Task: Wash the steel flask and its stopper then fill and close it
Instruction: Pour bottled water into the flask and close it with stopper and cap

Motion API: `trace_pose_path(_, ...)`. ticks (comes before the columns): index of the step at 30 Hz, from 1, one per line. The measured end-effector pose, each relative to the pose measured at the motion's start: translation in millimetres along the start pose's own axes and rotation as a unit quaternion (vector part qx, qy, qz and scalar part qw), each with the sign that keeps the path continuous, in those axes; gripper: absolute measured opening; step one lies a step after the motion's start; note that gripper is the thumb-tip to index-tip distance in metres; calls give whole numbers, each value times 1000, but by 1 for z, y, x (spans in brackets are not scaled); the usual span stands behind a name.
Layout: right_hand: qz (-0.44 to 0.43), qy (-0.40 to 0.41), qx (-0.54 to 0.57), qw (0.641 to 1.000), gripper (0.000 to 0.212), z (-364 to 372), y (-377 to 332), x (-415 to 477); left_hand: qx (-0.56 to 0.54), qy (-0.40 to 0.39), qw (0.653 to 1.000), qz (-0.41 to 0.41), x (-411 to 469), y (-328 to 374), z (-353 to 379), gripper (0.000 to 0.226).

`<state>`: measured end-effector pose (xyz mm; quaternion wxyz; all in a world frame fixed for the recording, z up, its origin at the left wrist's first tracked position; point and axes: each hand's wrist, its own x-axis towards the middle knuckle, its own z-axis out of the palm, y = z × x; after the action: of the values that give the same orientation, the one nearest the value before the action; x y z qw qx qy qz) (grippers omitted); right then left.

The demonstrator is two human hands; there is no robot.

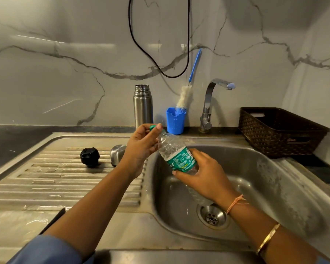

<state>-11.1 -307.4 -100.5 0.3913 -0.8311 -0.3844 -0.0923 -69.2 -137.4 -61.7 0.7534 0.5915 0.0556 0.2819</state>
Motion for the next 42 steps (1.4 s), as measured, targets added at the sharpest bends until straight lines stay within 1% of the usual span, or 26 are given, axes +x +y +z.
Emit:
trace_pose_path(4,0,4,-5,1000,55,-3,0,0,-9,6,1000,15,2,0,1,5)
trace_pose_path(8,15,23,27,999,48,-7,-2,0,-34,0,999,35,2,-4,4,21)
trace_pose_path(12,12,34,13,999,48,-10,-3,0,-17,8,998,55,0,-4,10,28)
trace_pose_path(16,2,39,-31,999,52,-10,-3,0,-20,31,998,49,1,-4,15,20)
trace_pose_path(18,1,47,-54,997,55,-12,-2,1,-34,18,999,28,2,-2,15,18)
trace_pose_path(20,8,47,-50,998,54,-14,-1,1,-53,-6,999,9,2,1,14,18)
trace_pose_path(24,31,1,64,997,46,-13,-1,0,-44,-23,999,-11,3,4,17,26)
trace_pose_path(27,34,-6,87,996,44,-11,-1,0,-48,-23,999,-9,4,4,20,22)
trace_pose_path(29,39,-15,124,991,43,-12,-2,0,-43,-27,999,-5,7,5,18,28)
trace_pose_path(32,70,-69,225,969,37,-15,0,2,-44,-36,998,-23,11,5,12,27)
trace_pose_path(35,113,-165,327,924,39,-20,2,4,-87,-59,993,-46,10,6,9,30)
trace_pose_path(36,116,-177,342,915,41,-20,4,4,-103,-69,991,-49,10,6,8,32)
trace_pose_path(37,113,-171,341,917,40,-19,4,4,-113,-77,989,-53,10,6,7,32)
trace_pose_path(38,100,-140,307,936,40,-18,4,3,-115,-79,989,-56,10,7,7,31)
trace_pose_path(39,76,-88,227,967,41,-15,6,2,-112,-78,989,-63,10,7,8,28)
trace_pose_path(40,33,-31,105,993,46,-11,7,2,-105,-76,989,-76,10,7,10,26)
trace_pose_path(41,-22,25,-38,999,54,-8,7,2,-95,-74,988,-101,9,7,13,28)
trace_pose_path(42,-73,68,-160,982,61,-5,7,2,-84,-67,986,-131,8,7,18,33)
